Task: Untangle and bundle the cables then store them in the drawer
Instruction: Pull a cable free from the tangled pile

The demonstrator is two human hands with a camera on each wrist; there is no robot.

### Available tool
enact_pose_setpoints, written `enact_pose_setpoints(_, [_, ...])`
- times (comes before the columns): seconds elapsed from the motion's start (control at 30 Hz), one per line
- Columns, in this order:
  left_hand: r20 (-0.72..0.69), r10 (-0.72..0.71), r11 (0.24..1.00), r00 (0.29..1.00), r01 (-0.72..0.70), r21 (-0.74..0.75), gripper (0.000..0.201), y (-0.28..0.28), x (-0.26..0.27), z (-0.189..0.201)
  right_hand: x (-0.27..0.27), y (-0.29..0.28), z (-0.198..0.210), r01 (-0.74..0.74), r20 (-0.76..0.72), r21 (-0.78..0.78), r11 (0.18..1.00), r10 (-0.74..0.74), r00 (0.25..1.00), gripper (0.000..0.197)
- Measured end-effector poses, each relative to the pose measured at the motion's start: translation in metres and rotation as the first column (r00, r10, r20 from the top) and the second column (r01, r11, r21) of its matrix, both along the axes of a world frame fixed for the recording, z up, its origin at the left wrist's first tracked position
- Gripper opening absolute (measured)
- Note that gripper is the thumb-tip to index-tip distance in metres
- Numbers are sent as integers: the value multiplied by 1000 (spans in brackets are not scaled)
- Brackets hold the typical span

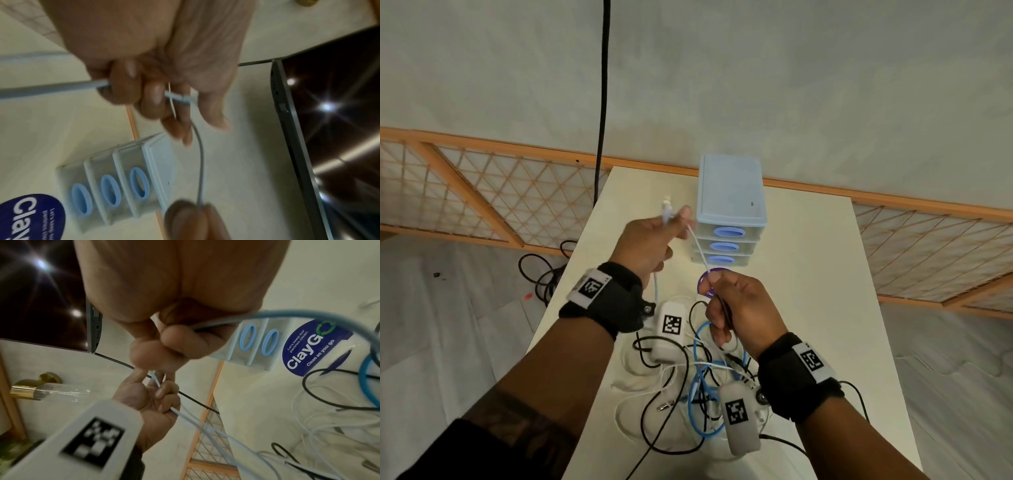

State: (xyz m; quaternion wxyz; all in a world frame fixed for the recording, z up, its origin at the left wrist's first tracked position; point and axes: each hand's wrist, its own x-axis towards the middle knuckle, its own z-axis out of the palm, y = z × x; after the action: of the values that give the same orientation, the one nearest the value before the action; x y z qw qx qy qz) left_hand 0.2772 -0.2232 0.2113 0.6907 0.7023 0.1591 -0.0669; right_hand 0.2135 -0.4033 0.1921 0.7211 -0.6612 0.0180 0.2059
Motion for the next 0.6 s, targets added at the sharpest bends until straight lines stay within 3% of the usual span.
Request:
enact_pose_setpoints(0.07, [-54,-284,957,957,286,46,46,-3,-11,0,4,3,1,27,8,7,1000,-27,1000,32])
enact_pose_setpoints(0.1, [-43,-341,936,939,343,74,40,-9,-16,1,6,4,2,32,8,7,999,-32,999,31])
enact_pose_setpoints(0.13, [-18,-308,947,951,308,92,33,-14,-18,0,8,5,2,31,6,3,1000,-31,999,31])
enact_pose_setpoints(0.2, [37,-105,987,994,100,127,24,-16,-12,-2,9,7,2,24,-3,13,1000,-24,1000,29])
enact_pose_setpoints(0.3, [89,164,973,982,-176,148,28,-1,5,-11,8,6,-3,4,-4,53,999,-3,1000,31])
enact_pose_setpoints(0.33, [84,149,979,985,-159,128,31,4,6,-12,8,6,-5,1,6,58,998,-1,1000,31])
enact_pose_setpoints(0.43, [-25,-166,980,986,168,108,39,7,-5,-16,12,11,-11,4,92,10,1000,-5,996,31])
enact_pose_setpoints(0.47, [-31,-217,968,976,219,121,36,4,-9,-17,13,13,-13,1,128,-45,999,5,992,30])
enact_pose_setpoints(0.5, [-19,-187,973,982,188,132,32,2,-10,-17,15,15,-15,-1,163,-113,994,19,986,29])
enact_pose_setpoints(0.6, [38,113,981,993,-118,154,32,8,0,-20,18,18,-23,-19,224,-277,961,84,971,24])
